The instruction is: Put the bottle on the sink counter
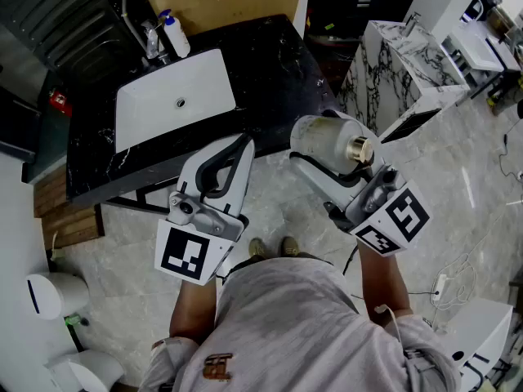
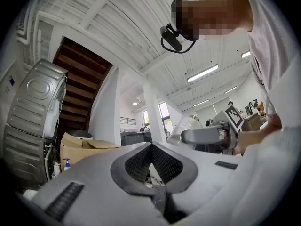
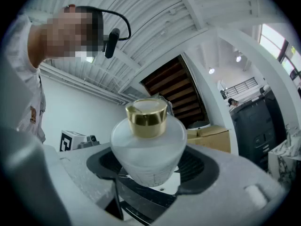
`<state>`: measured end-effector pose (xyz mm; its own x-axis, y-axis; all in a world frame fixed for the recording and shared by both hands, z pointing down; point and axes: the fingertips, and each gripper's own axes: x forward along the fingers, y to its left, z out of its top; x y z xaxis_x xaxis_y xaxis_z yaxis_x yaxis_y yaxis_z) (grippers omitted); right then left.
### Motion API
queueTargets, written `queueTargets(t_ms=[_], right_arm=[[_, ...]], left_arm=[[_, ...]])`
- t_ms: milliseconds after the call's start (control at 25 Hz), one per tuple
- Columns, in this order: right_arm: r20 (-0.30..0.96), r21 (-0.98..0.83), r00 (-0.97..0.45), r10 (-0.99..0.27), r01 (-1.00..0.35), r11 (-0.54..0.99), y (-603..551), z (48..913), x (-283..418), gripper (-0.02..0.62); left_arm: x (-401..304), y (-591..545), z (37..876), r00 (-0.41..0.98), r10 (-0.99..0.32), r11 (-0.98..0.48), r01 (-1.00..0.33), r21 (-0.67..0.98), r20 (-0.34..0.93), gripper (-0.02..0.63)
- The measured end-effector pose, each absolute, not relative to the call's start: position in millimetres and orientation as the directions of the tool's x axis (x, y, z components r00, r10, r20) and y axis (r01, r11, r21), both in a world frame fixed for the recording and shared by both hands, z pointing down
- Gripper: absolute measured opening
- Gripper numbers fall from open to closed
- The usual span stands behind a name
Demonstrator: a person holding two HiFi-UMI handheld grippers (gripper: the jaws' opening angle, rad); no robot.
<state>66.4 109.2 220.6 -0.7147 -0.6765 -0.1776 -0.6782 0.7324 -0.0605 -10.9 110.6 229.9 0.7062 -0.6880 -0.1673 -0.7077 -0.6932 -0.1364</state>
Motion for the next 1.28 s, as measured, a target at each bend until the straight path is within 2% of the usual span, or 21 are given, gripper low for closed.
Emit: queueTargets(t_ms=[760,1280], right_arm=[[-0.209,-0.083,-0.755,-0.622,-0.62,0.781,95.8,217.1,102.5,0.331],[-0.201,-0.08,-0.753,-0.626,-0.625,0.777,41.1,218.6,115.9,0.331]], left_arm=[[14.0,101.0,219.2,0.623,-0.76,-0.604,-0.782,-0.157,-0.182,0.002],[7.6,54.1,225.7,0.59,-0.79,-0.57,-0.807,-0.157,-0.166,0.002]])
